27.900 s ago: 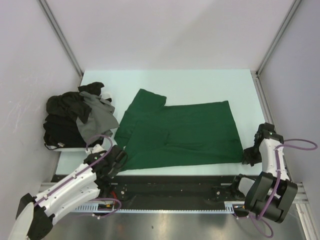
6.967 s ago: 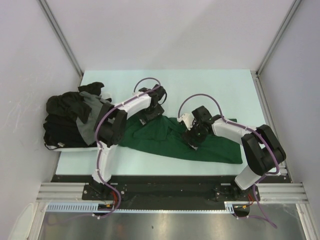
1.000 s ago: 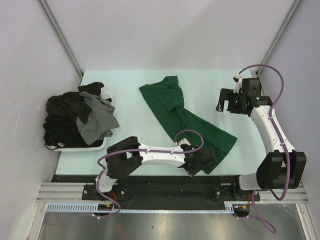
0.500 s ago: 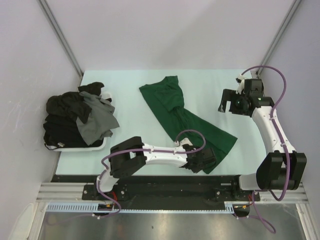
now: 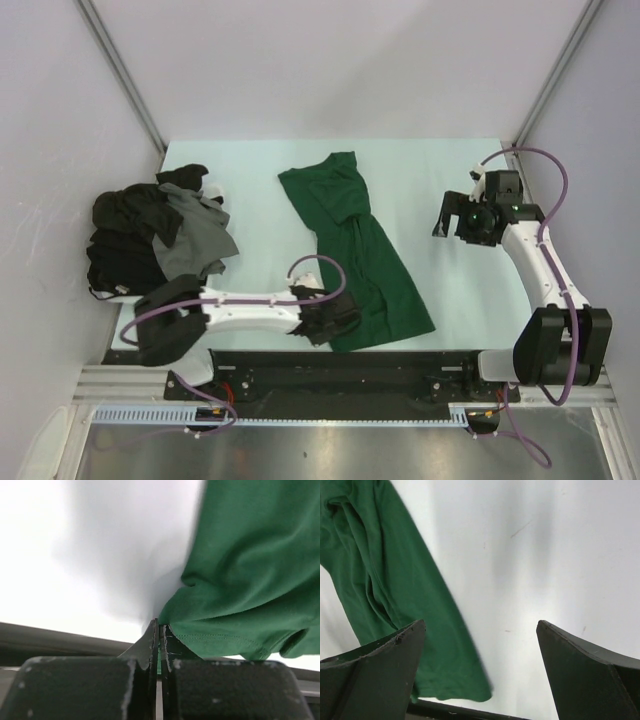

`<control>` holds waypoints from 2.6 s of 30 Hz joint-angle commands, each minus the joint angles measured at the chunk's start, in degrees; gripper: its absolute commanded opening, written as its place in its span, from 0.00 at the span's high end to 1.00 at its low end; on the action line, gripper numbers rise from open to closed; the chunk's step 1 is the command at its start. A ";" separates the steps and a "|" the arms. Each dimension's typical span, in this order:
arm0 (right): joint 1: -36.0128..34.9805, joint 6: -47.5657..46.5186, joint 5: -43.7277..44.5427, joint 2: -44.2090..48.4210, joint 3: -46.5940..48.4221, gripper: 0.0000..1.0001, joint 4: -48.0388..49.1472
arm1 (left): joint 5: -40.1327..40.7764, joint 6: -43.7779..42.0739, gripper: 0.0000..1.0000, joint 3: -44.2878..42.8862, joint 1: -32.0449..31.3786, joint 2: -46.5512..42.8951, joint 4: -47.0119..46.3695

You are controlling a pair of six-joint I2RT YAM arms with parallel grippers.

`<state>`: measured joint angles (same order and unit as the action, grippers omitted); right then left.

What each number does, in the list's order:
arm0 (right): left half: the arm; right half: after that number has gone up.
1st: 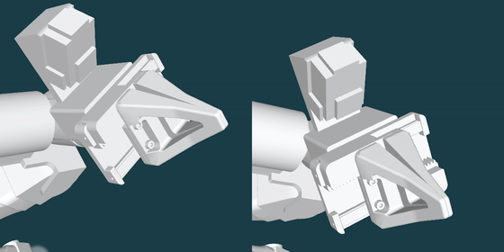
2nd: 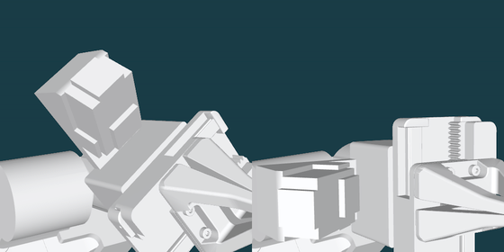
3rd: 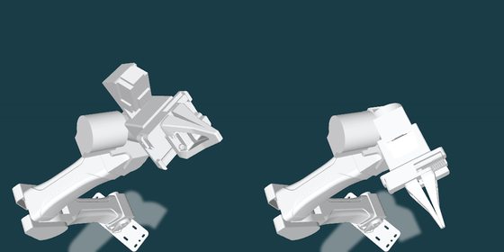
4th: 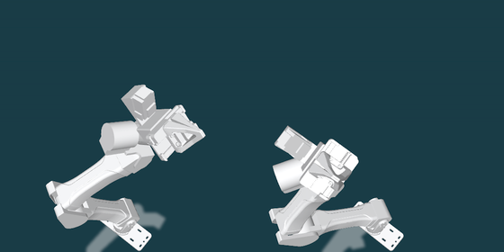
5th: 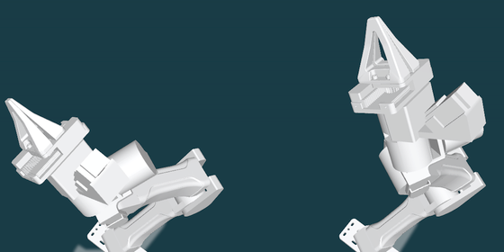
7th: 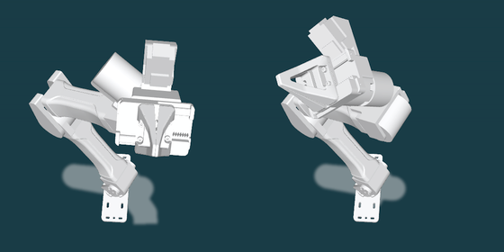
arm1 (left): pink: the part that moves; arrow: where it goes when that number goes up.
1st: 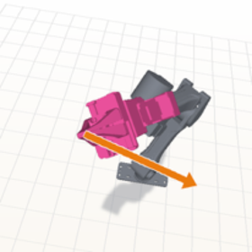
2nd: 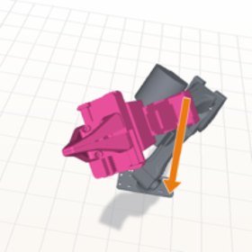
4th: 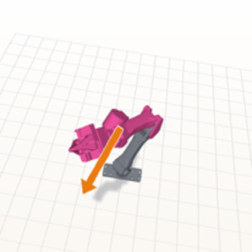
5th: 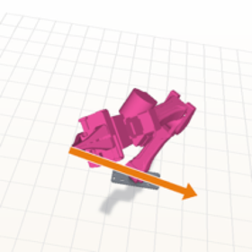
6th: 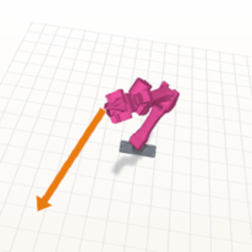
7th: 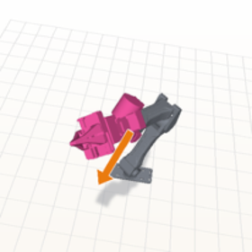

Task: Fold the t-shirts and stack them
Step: Rotate the tshirt 90 degrees

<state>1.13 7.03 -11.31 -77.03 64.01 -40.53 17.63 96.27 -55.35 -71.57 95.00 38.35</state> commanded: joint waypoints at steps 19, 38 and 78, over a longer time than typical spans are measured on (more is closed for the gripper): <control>-14.57 14.15 -3.54 -11.02 2.60 0.00 14.69 | 8.12 -25.80 0.48 14.68 7.22 -29.43 9.72; -15.54 20.73 -10.66 -63.38 61.13 0.00 25.41 | -10.33 -55.94 0.35 -30.67 50.47 12.64 -22.70; -11.50 24.44 -0.11 -75.54 73.01 0.84 32.53 | -24.12 -55.75 0.87 -77.88 61.38 58.27 -29.55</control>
<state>-13.26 34.22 -15.99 -156.55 135.57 -9.80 -3.27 41.50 -127.68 -11.33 150.65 11.05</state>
